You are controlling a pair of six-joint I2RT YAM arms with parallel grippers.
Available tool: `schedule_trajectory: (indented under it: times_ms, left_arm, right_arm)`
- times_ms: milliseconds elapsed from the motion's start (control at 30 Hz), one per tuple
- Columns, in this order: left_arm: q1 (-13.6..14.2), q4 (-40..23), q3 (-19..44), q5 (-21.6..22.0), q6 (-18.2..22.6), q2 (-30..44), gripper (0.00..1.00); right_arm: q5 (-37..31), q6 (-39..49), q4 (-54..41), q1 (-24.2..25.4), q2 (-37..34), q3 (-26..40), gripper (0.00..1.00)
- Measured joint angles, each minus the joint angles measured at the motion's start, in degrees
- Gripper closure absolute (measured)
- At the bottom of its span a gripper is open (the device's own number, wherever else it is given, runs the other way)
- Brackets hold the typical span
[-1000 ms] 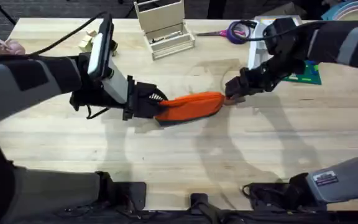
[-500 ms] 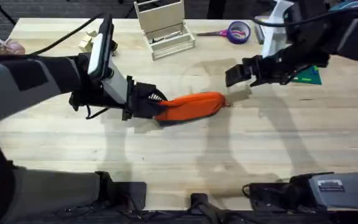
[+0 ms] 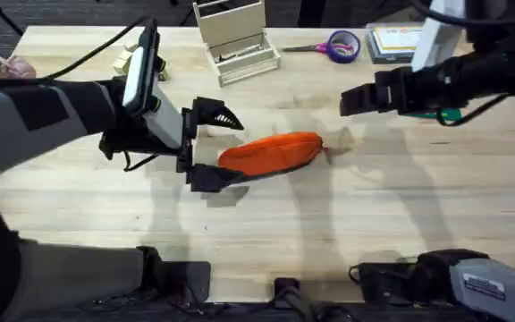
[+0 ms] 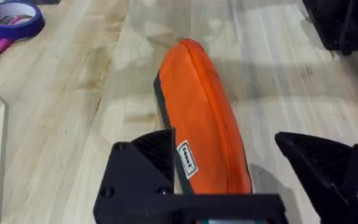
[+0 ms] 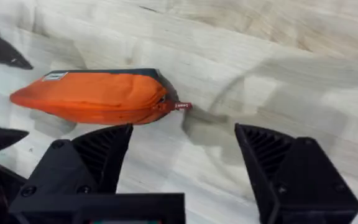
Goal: Unzip the bag, pick up the pens from the table one at a time and place them inside, then zip the bag closed.
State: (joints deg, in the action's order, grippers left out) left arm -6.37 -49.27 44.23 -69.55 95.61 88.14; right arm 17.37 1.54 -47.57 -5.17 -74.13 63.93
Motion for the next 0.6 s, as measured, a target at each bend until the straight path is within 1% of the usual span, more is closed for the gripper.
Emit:
schedule_trajectory:
  times_ms: [133,167,200,233,267,400,533,600]
  left_arm:
    - [0.0,0.7,0.0,-0.2,0.0,0.0,0.008]
    - [0.0,-0.5,0.3,-0.1,0.0,0.0,0.009]
    - [0.0,-1.4,0.7,0.1,0.0,-0.2,0.008]
    - [0.0,-4.8,3.0,1.6,0.0,-1.6,0.006]
    - [0.0,-6.7,4.5,2.8,0.0,-2.7,0.006]
    - [0.0,-12.9,10.5,7.3,-0.5,-7.6,0.007]
    - [0.0,-17.1,15.7,11.5,-4.1,-12.0,0.007]
    - [0.0,-18.3,18.0,13.3,-7.1,-13.9,0.008]
  right_arm:
    - [-0.2,1.2,-0.8,-0.4,3.3,0.0,0.004]
    - [-0.6,2.0,-1.2,-1.5,5.6,0.0,0.004]
    - [-0.6,2.4,-1.6,-1.7,6.0,0.0,0.004]
    - [-0.7,3.2,-2.6,-2.3,7.1,0.0,0.004]
    - [-0.7,3.3,-2.8,-2.4,7.4,0.0,0.004]
    - [-1.0,3.6,-3.5,-2.4,8.9,0.0,0.004]
    - [-1.5,3.7,-3.8,-2.4,11.0,0.0,0.004]
    - [-2.5,3.7,-3.8,-2.4,12.4,0.0,0.004]
